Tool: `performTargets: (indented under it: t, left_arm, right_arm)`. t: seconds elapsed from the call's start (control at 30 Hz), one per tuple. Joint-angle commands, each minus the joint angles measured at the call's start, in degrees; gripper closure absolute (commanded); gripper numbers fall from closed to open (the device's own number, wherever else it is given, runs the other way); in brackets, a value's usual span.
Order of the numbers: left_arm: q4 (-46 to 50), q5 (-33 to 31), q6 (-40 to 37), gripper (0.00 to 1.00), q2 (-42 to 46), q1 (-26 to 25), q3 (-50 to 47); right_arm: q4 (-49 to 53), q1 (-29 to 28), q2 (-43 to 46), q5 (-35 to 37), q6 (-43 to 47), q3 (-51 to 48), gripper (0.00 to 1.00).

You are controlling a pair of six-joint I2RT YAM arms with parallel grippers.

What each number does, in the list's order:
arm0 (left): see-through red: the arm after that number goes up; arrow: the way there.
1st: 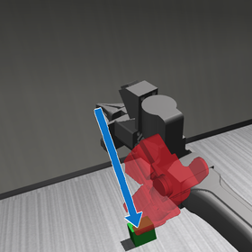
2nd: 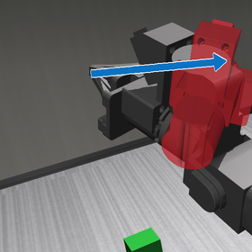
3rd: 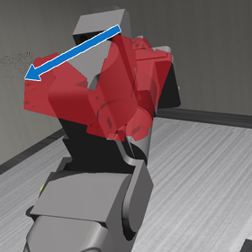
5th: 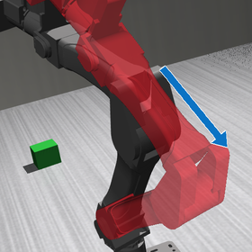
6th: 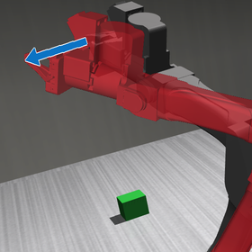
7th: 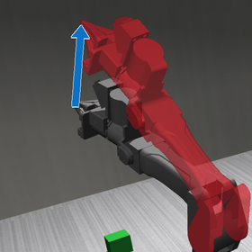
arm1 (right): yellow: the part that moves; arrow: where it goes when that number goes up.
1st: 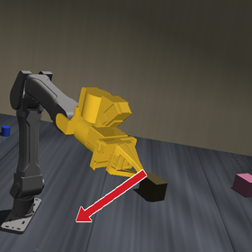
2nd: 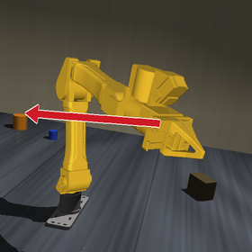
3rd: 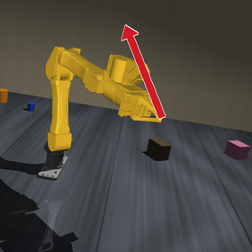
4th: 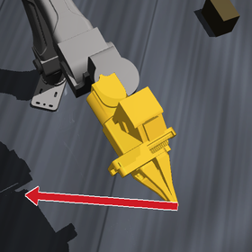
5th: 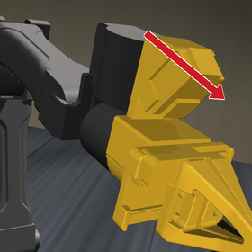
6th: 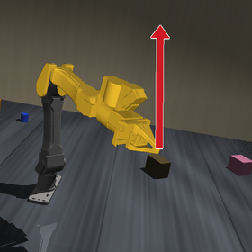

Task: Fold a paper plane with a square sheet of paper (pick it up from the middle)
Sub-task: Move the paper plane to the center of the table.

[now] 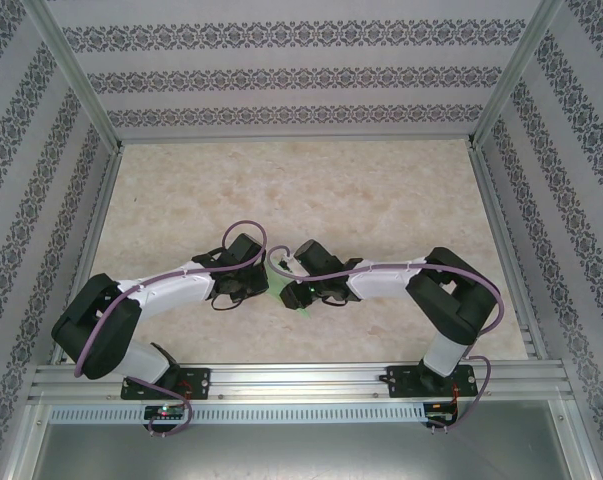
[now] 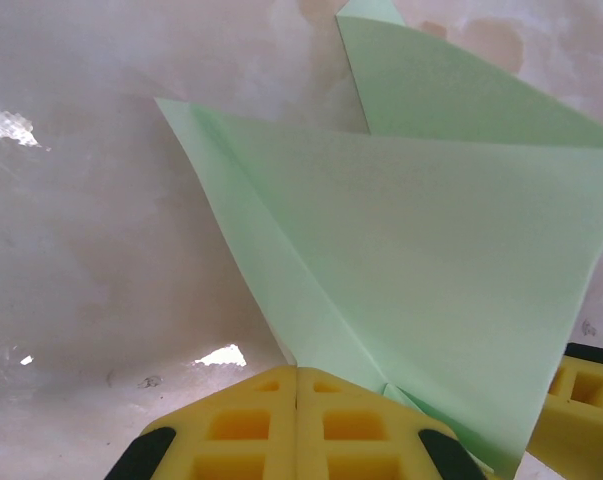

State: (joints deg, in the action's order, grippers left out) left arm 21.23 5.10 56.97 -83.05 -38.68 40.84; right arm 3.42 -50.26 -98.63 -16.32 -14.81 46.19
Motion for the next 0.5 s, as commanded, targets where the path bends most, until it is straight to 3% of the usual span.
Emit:
performTargets:
  t: [0.0,0.47]
  left_arm:
    - [-0.67,0.27,-0.44,1.00,0.70,0.44,-0.23]
    - [-0.97,0.17,-0.30,1.00,1.36,0.44,-0.78]
  right_arm:
    - [0.31,-0.98,-1.26,0.49,1.36,1.04,0.68]
    - [2.44,-1.42,-1.25,1.79,1.61,1.83,0.85]
